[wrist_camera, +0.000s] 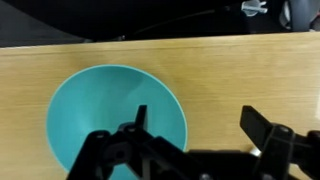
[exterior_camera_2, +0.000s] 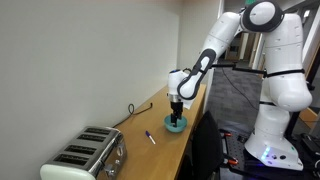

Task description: Move the bowl backward

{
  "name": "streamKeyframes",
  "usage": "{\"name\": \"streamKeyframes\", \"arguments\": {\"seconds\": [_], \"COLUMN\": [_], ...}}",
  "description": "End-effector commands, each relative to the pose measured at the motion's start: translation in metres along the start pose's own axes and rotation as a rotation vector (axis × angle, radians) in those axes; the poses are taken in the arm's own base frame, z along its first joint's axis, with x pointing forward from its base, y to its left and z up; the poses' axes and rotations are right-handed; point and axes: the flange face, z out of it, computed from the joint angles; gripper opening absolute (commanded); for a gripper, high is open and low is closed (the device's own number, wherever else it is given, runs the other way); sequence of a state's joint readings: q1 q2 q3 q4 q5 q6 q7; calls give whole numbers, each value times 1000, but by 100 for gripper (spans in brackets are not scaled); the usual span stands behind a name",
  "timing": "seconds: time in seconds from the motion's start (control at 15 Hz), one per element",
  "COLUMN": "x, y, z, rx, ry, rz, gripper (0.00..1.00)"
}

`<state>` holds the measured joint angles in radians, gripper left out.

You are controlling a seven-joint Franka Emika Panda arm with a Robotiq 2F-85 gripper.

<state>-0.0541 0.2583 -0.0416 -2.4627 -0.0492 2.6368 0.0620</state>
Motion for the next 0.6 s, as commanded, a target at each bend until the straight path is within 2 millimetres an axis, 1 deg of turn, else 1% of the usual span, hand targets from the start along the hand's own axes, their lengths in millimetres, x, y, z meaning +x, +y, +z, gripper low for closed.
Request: {"name": "streamKeyframes", "arguments": {"seconds": [0.0, 0.13, 0.2, 0.27, 0.33, 0.53], "x": [20, 28, 31, 35, 39, 47], "y": [7, 10, 12, 13, 13, 14], "z": [24, 35, 38, 41, 42, 44], "rx": [14, 11, 12, 9, 7, 3], "ry": [-8, -21, -24, -25, -22, -17], "rz": [7, 14, 12, 5, 2, -15], "gripper": [100, 98, 74, 74, 69, 44]}}
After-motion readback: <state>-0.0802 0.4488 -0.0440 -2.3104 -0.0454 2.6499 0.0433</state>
